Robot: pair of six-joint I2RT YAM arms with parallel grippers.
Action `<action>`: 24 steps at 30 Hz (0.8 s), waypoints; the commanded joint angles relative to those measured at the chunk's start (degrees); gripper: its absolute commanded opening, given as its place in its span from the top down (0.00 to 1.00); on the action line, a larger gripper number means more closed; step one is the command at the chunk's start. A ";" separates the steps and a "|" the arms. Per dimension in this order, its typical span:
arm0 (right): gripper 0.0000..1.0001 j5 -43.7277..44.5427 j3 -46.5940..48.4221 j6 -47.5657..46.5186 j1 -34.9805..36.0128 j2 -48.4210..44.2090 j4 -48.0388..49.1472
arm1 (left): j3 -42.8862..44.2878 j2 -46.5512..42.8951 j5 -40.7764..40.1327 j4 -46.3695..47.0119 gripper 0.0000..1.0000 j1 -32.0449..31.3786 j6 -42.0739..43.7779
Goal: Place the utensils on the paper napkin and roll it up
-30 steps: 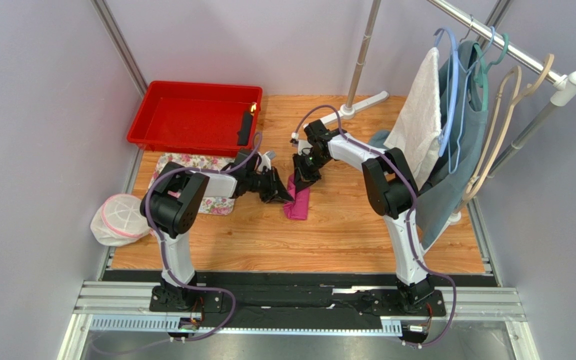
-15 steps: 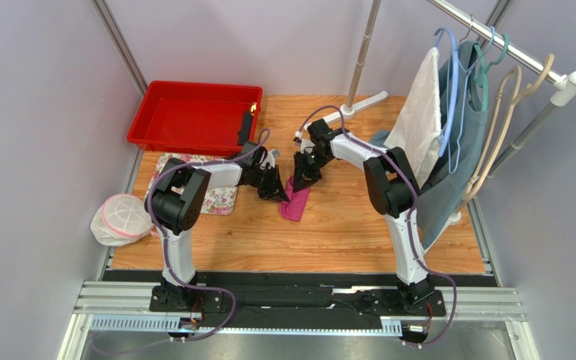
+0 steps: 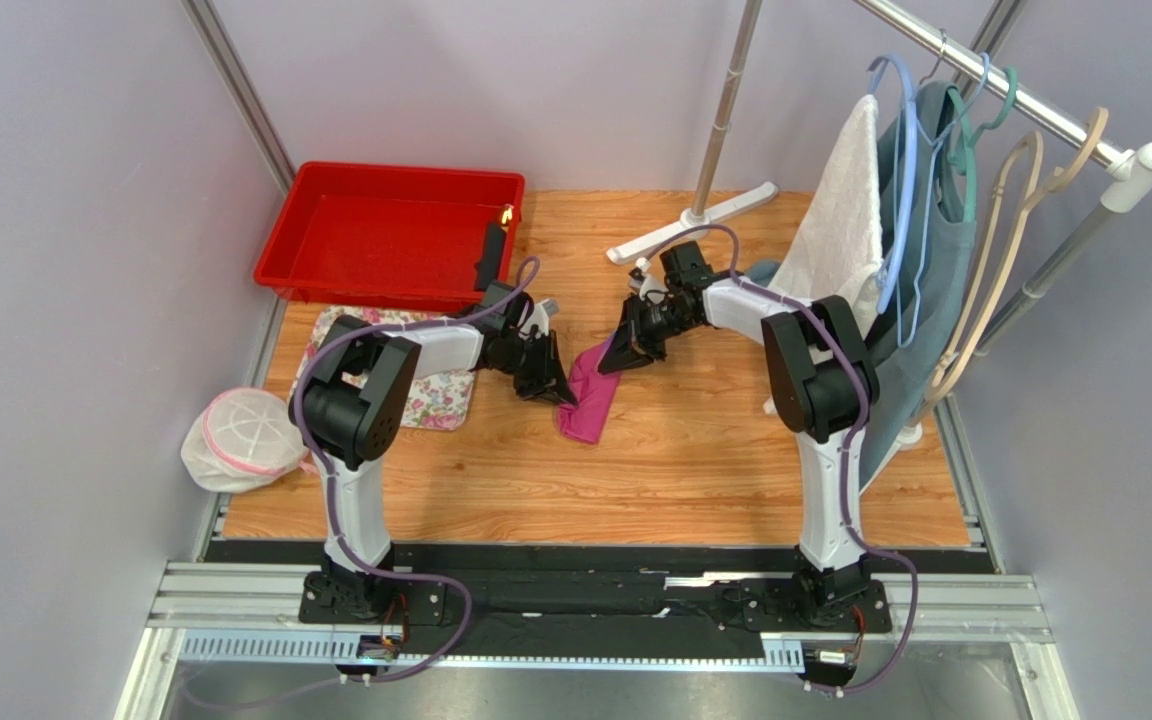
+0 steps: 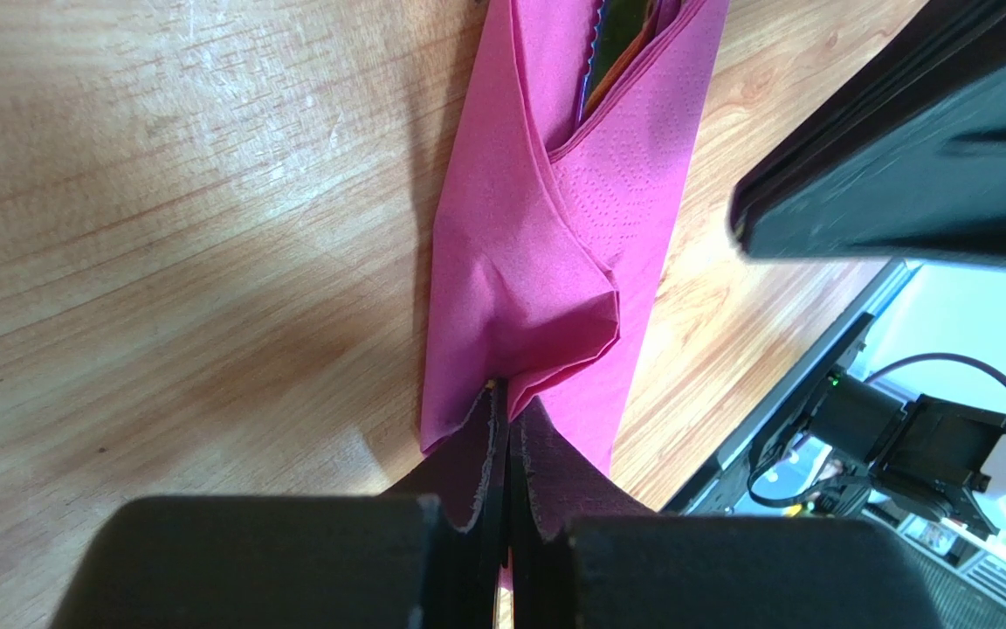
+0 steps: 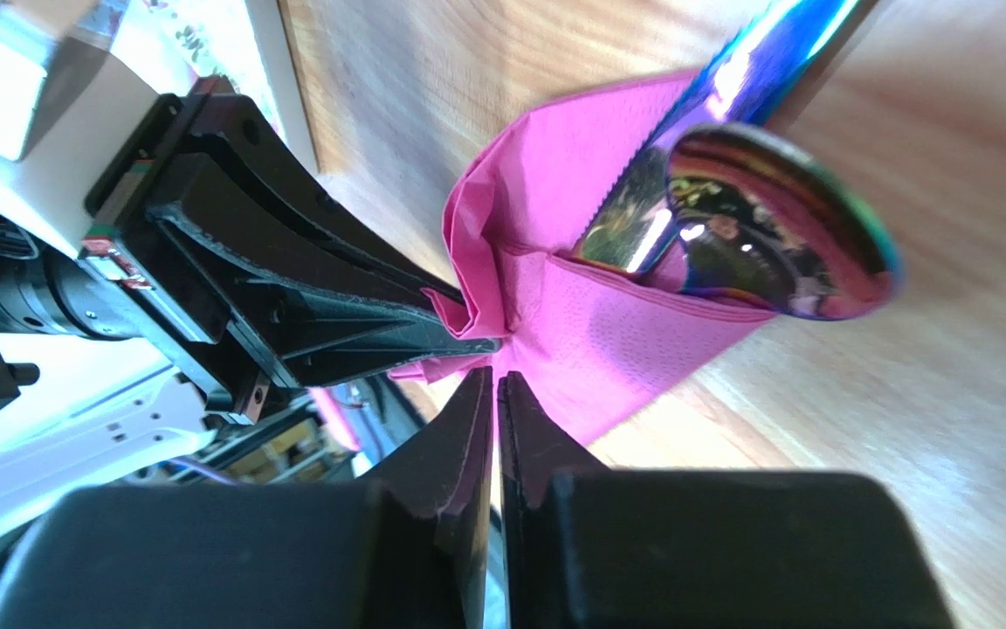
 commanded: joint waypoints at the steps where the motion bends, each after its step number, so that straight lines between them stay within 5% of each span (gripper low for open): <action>1: 0.93 -3.47 -1.75 5.05 0.93 0.20 7.54 | -0.37 0.30 -4.31 -4.05 1.00 0.34 2.62; 24: 1.00 3.29 -5.18 3.39 1.37 5.03 7.19 | -1.43 -2.95 -2.20 -0.37 1.00 0.08 2.36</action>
